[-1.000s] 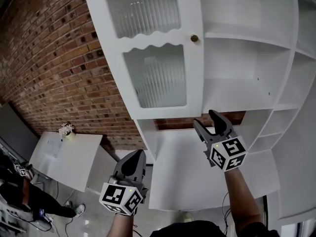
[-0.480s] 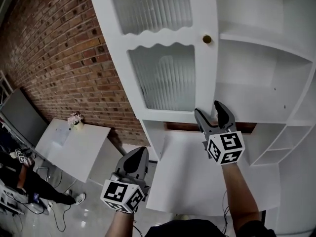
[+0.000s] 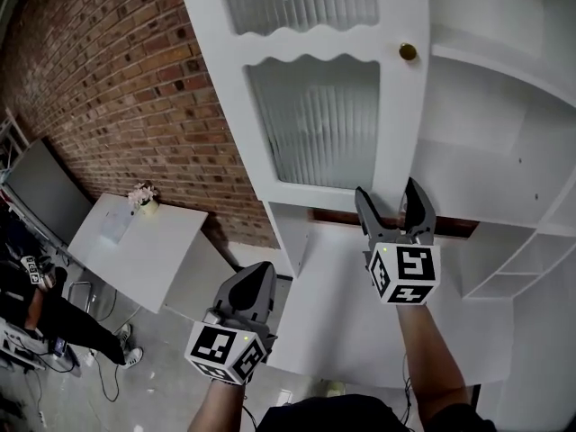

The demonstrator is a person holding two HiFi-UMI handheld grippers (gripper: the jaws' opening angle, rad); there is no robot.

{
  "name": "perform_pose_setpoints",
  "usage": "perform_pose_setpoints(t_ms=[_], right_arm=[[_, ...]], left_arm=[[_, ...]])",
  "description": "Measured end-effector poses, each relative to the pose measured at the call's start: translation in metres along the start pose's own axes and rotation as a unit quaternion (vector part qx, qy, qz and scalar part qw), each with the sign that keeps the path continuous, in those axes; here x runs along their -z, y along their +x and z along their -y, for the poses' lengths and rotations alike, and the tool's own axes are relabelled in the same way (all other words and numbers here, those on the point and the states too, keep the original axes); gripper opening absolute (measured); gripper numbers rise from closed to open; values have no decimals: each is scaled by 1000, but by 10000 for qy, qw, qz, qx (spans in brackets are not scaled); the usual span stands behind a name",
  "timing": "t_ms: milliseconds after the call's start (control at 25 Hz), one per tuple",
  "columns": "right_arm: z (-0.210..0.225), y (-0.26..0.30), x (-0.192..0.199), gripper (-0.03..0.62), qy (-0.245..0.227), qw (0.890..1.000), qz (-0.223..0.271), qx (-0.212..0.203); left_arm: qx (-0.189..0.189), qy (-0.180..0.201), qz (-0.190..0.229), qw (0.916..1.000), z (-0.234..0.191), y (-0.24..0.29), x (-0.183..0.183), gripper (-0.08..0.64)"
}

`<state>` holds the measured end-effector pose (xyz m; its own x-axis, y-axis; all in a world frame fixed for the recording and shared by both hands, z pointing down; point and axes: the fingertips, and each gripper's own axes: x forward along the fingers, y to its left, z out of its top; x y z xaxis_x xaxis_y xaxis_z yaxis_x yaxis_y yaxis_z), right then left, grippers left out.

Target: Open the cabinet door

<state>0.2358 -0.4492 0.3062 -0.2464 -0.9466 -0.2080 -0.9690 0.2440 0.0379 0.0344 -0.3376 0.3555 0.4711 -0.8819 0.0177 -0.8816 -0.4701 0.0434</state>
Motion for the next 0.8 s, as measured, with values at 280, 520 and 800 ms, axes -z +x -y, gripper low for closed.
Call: perform_pose_setpoints(t_ms=[280,520,800], right_arm=[[-10,-15,-1,351,-268,9983,57,511],[-18,-38,-7,315,-13,9988,-42,496],[-30,-75,-17,136,-187,9974,-176,674]], left_arm=[[17,-19,-44,10000,-9,-22,4,0],[132,-57,17,9999,-24,-45,-4,0],[332,-114,84,9993,-35,-73,-7,0]])
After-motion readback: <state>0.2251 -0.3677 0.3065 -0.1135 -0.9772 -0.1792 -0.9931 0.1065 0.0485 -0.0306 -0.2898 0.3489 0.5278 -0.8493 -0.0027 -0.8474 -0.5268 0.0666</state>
